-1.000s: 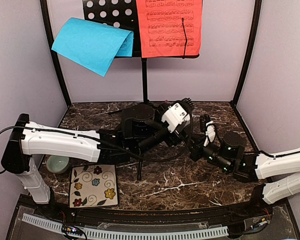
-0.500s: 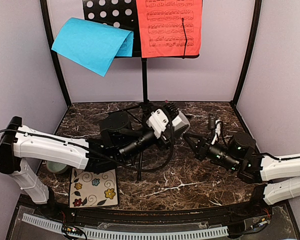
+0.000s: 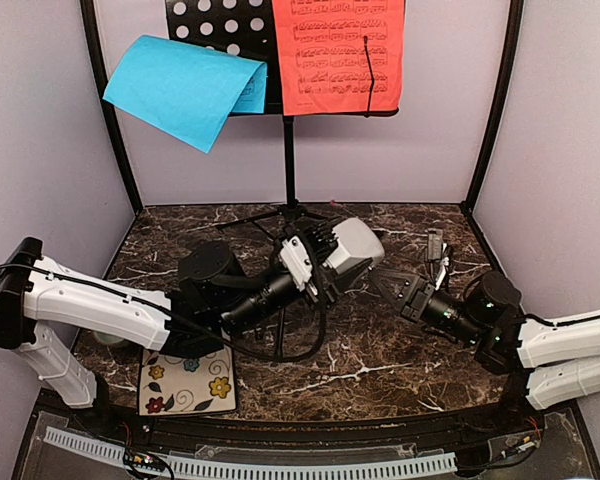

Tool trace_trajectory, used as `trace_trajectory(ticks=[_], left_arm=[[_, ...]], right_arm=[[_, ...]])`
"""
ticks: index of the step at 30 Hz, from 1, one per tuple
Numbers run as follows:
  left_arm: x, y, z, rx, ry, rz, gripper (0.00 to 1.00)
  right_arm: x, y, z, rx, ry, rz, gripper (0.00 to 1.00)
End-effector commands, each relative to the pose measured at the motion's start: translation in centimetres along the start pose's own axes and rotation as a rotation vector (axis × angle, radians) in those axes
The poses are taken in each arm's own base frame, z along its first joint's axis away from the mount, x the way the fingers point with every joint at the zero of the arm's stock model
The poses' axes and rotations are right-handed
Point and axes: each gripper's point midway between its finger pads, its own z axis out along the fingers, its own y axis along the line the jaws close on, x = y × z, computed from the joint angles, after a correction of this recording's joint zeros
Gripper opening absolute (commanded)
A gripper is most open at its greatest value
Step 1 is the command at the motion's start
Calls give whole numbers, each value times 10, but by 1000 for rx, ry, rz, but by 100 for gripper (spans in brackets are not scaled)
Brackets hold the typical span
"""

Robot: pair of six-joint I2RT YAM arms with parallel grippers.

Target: Set up the instrument practice props

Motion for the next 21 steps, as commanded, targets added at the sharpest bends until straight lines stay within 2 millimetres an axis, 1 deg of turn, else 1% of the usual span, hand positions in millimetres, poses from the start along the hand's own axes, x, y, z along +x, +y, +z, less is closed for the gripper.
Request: trace_trajectory(ticks=[1, 2, 4, 5, 7, 9, 11, 12, 14, 16, 18, 21], left_arm=[[-29, 4, 10, -2, -33, -76, 1], [-22, 4, 15, -2, -2, -90, 1], [-3, 8, 23, 0, 66, -141, 1], [5, 16, 26, -8, 90, -172, 1], [18, 25, 29, -6, 111, -242, 1], [30, 29, 31, 9, 133, -289, 1], [42, 24, 34, 35, 156, -310, 1], [52, 19, 37, 48, 175, -319, 1], [66, 10, 42, 76, 203, -355, 2], [82, -2, 46, 106, 242, -379, 2], [97, -12, 50, 128, 277, -405, 3], [115, -24, 52, 145, 315, -444, 3]], right_arm=[[-49, -11, -8, 65, -209, 16, 0], [-42, -18, -8, 101, -176, -5, 0], [-26, -35, -12, 181, -107, -37, 9], [-19, -41, -16, 206, -82, -45, 16], [-8, -52, -27, 255, -43, -51, 34], [-2, -56, -37, 278, -19, -58, 49], [4, -62, -47, 307, 3, -61, 58], [5, -64, -51, 317, 4, -62, 63], [4, -66, -58, 342, 0, -75, 70], [-1, -67, -62, 367, -7, -89, 79], [-5, -67, -65, 392, -6, -108, 84], [-11, -66, -64, 424, 11, -135, 85]])
